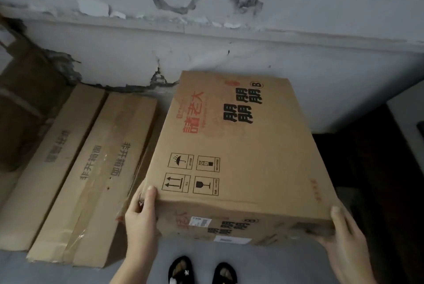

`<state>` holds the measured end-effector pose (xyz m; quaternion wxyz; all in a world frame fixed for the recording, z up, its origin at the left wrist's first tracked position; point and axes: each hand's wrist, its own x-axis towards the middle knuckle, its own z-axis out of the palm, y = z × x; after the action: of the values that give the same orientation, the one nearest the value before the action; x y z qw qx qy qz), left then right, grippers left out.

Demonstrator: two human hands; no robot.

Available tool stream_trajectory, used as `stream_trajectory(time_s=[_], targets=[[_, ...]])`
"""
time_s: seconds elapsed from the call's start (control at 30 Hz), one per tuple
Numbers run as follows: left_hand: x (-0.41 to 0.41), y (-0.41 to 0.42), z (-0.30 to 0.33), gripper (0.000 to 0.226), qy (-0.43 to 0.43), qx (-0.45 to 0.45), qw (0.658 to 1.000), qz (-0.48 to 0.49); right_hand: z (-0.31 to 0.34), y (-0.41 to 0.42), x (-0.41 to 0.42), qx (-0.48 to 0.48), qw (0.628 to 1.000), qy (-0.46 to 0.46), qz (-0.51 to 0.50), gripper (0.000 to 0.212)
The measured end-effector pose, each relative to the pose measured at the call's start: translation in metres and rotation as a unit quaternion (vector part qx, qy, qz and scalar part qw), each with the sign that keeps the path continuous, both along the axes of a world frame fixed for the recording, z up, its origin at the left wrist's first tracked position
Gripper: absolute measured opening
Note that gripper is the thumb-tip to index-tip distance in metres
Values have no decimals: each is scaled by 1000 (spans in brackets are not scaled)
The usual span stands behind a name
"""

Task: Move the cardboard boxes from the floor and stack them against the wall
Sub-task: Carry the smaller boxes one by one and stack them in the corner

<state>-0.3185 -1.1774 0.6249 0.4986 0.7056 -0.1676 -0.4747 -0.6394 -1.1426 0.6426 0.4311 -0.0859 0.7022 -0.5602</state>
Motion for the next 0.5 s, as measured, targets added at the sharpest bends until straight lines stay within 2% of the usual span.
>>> stream_trajectory(time_s=[0.1, 0.2, 0.23, 0.27, 0.33, 0.37, 0.5], targets=[[9, -7, -57, 25, -9, 13, 999, 46, -63, -18, 10, 1, 1000, 11, 22, 93], [25, -9, -124, 17, -33, 32, 993, 108, -141, -31, 22, -19, 999, -2, 34, 107], [30, -10, -142, 15, -41, 29, 992, 115, -164, -36, 28, -22, 999, 0, 41, 105], [36, -12, -160, 13, -48, 28, 991, 119, -184, -40, 35, -28, 998, -6, 47, 90], [45, -20, -190, 16, -69, 29, 991, 115, -227, -39, 46, -43, 998, -20, 41, 33], [50, -26, -204, 21, -83, 26, 990, 109, -245, -38, 52, -37, 998, -15, 41, 20], [62, -35, -253, 38, -103, 36, 988, 110, -301, -32, 69, -25, 998, 5, 65, 19]])
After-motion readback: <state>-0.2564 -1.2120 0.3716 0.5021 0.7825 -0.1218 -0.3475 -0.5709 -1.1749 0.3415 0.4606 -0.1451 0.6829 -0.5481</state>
